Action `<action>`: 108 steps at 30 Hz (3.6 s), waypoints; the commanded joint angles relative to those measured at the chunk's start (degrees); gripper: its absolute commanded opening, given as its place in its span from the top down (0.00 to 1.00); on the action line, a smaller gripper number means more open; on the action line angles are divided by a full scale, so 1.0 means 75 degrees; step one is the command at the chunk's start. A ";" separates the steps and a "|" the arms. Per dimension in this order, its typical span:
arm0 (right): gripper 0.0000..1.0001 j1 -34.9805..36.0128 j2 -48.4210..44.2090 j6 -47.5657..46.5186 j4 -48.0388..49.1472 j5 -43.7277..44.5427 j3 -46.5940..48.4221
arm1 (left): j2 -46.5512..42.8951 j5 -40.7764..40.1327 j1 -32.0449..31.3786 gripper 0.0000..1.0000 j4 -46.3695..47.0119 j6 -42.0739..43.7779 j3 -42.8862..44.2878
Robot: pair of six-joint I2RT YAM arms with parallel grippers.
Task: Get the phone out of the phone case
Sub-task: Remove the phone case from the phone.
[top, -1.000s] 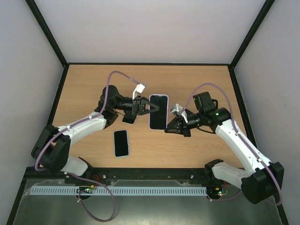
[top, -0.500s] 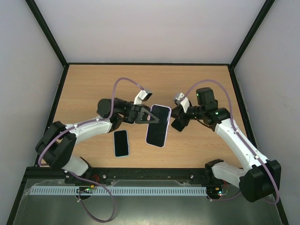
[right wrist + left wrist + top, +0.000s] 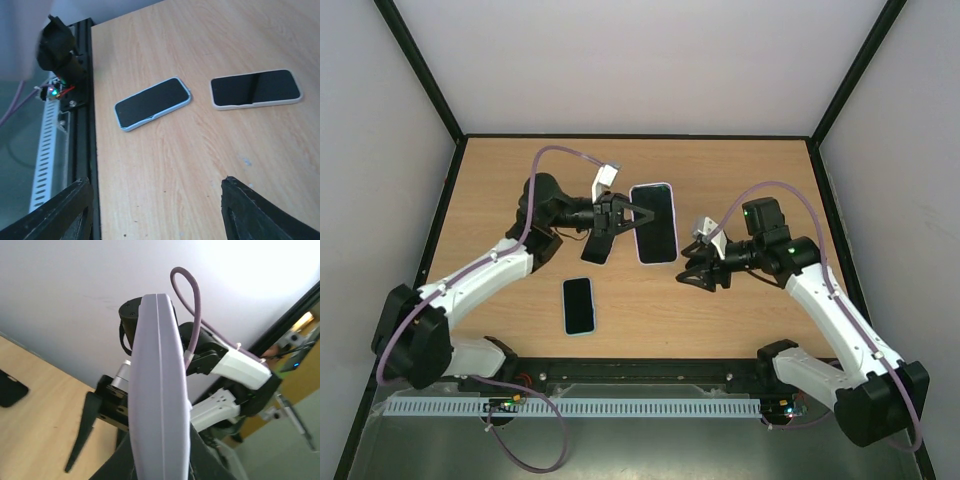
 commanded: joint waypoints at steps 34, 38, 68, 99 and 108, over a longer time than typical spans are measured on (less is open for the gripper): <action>0.36 0.0028 0.0554 0.1807 0.1120 -0.1219 0.0200 | -0.0256 -0.0172 -0.0411 0.98 -0.2167 0.2842 0.0037; 0.32 0.0033 0.0543 0.1410 0.0754 -0.1571 0.0270 | -0.0316 -0.0310 -0.0416 0.98 -0.2198 0.2887 0.0020; 0.33 0.0028 0.0581 0.0078 -0.0135 -0.1682 0.0193 | -0.0446 -0.0081 -0.0366 0.97 -0.1859 0.2314 0.0131; 0.28 0.0028 0.0790 0.0397 -0.0069 -0.1758 0.0299 | -0.0474 0.0090 -0.0350 0.98 -0.1616 0.2122 0.0062; 0.37 0.0028 0.0816 0.1487 0.1003 -0.0963 0.0073 | -0.0439 0.0301 -0.0447 0.98 -0.1589 0.2069 0.0083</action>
